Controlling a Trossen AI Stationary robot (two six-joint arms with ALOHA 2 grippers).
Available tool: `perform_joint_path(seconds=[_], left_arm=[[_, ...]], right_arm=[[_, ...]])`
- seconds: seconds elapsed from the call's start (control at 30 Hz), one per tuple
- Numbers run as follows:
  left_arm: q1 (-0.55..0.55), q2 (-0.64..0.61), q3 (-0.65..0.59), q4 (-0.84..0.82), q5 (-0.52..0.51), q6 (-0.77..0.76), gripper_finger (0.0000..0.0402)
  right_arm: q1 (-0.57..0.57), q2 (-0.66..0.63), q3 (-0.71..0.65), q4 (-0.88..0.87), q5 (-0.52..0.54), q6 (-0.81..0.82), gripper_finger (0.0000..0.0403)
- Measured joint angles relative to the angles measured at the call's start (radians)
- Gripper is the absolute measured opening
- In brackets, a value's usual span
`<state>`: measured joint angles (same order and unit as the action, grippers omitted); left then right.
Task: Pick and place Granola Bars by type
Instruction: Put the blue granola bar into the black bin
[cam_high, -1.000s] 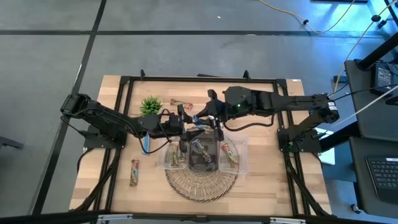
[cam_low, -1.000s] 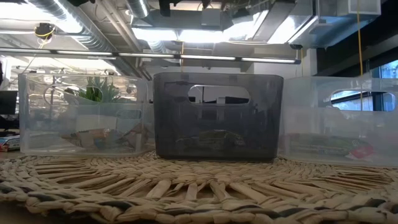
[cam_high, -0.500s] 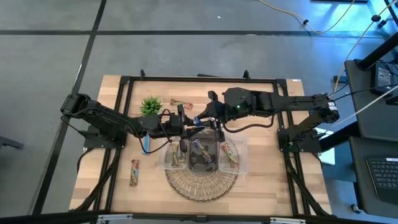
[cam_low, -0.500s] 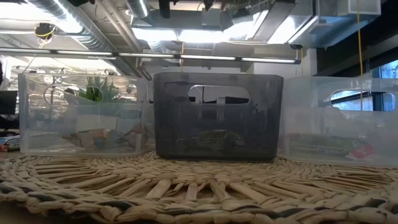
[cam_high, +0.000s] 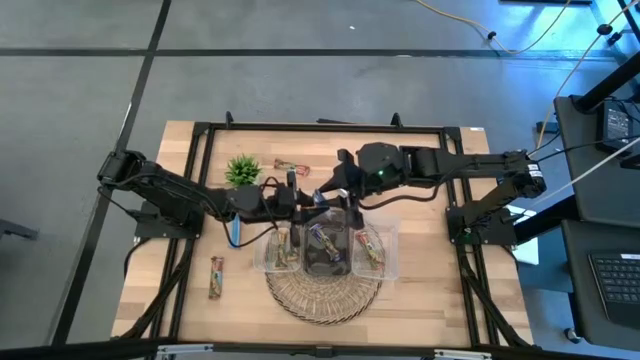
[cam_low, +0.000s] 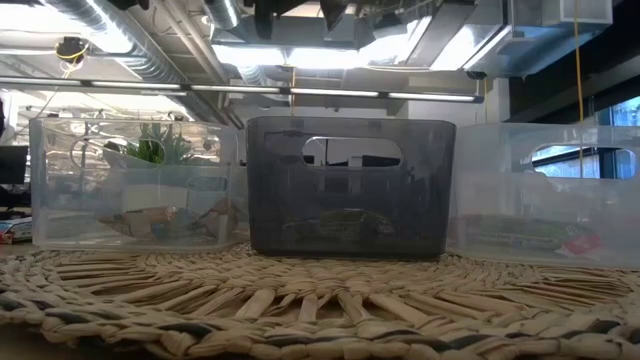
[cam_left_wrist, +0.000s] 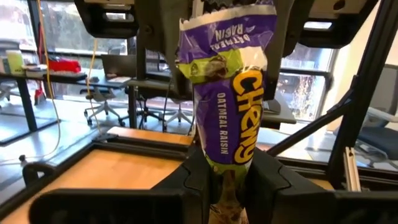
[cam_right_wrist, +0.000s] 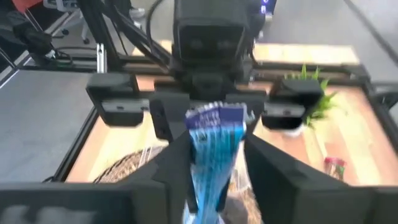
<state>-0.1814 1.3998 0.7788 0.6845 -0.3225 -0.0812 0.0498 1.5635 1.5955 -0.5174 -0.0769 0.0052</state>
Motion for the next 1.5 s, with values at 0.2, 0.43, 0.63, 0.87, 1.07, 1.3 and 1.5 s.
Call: perform_joint_path(seconds=[0.2, 0.43, 0.63, 0.87, 1.07, 1.3, 1.5], left_arm=[[0.000, 0.000, 0.000, -0.078, 0.000, -0.031, 0.0056], [0.000, 0.000, 0.001, -0.226, 0.010, -0.202, 0.0056], [0.000, 0.000, 0.113, -0.562, 0.011, -0.346, 0.0056], [0.000, 0.000, 0.233, -0.830, 0.011, -0.594, 0.0056], [-0.022, 0.072, 0.243, -0.806, -0.006, -0.753, 0.0054], [-0.049, 0.289, 0.477, -0.951, 0.036, -0.771, 0.0036], [-0.055, 0.447, 0.699, -1.210, 0.033, -0.879, 0.0036]], right_arm=[[0.000, -0.013, 0.001, -0.116, 0.000, 0.024, 0.0243], [0.000, -0.049, 0.006, -0.415, 0.003, 0.172, 0.0293], [0.000, -0.050, 0.001, -0.641, 0.114, 0.301, 0.0297], [0.000, -0.050, 0.001, -0.750, 0.390, 0.284, 0.0297], [0.000, -0.050, 0.001, -0.813, 0.450, 0.168, 0.0297], [0.000, -0.050, 0.001, -0.859, 0.450, 0.099, 0.0297], [0.000, -0.050, 0.001, -0.906, 0.443, 0.087, 0.0297]])
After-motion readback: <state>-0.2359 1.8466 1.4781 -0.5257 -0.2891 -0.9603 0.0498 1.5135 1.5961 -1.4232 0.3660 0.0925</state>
